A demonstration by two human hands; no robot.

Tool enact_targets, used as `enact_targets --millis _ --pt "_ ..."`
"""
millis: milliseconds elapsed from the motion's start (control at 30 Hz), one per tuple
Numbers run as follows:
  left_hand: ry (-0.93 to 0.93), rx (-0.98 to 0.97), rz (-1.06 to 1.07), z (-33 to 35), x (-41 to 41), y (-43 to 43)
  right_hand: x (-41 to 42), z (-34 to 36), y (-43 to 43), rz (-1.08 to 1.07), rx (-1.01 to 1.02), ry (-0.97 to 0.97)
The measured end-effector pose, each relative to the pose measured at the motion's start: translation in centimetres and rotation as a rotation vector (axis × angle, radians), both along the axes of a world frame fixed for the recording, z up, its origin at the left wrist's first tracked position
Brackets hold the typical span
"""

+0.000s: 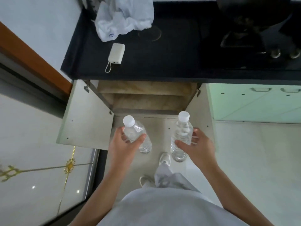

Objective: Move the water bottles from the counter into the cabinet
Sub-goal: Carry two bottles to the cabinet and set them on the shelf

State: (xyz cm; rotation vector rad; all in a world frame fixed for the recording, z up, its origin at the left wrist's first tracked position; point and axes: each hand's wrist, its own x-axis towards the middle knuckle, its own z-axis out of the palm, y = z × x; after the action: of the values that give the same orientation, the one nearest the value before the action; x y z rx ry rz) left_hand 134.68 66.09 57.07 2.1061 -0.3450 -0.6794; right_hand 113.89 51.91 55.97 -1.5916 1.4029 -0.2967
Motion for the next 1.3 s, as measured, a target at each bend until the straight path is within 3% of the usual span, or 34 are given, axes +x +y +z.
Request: enact_targets --millis 367,533,800,1100,1300 --pt "-0.013 0.137 0.088 -3.5 5.5 -1.4 10.3 -5.1 -4.3 0.174 0.042 0.069" --pt "0.026 0.156 0.066 -8.0 9.0 -2.8 13.3 -8.8 -4.8 0.15 0.059 0.107" --pt "0.157 0.082 0.003 -20.9 13.8 -6.0 17.5 -19.9 -4.9 0.043 0.067 0.147" --pt "0.136 0.053 -0.086 -38.1 17.7 -10.8 22.1 -37.1 -8.8 0.004 0.033 0.09" --pt "0.027 0.022 -0.09 -50.3 19.6 -14.1 23.1 -49.5 -12.5 -0.044 -0.006 0.056"
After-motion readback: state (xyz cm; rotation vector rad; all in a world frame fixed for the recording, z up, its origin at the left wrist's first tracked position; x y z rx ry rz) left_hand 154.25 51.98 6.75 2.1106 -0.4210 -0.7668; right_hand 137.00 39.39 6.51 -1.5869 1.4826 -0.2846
